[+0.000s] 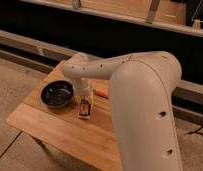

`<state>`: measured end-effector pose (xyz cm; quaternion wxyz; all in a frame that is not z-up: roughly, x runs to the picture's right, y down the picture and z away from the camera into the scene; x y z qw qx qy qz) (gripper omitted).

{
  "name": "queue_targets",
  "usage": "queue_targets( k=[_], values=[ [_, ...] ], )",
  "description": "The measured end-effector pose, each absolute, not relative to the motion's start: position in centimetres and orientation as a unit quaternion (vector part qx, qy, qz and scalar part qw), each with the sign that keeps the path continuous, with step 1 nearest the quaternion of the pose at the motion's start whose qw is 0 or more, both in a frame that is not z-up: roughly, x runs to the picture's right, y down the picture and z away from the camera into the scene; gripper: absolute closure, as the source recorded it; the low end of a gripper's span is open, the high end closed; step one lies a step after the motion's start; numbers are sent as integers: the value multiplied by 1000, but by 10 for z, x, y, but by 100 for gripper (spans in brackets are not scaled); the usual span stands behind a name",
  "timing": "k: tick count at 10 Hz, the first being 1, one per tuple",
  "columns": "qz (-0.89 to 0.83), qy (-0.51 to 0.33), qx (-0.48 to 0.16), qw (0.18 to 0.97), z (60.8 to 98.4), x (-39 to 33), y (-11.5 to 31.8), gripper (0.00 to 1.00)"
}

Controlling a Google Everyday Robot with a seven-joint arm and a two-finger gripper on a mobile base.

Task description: Place the eraser on the white sponge

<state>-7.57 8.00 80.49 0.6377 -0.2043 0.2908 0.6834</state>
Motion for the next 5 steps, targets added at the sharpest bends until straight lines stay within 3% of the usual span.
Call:
queue_targets(
  k=[3, 5],
  values=[
    [683, 291, -210, 636, 807, -77, 85, 100],
    [683, 290, -212, 636, 807, -77, 85, 92]
  ],
)
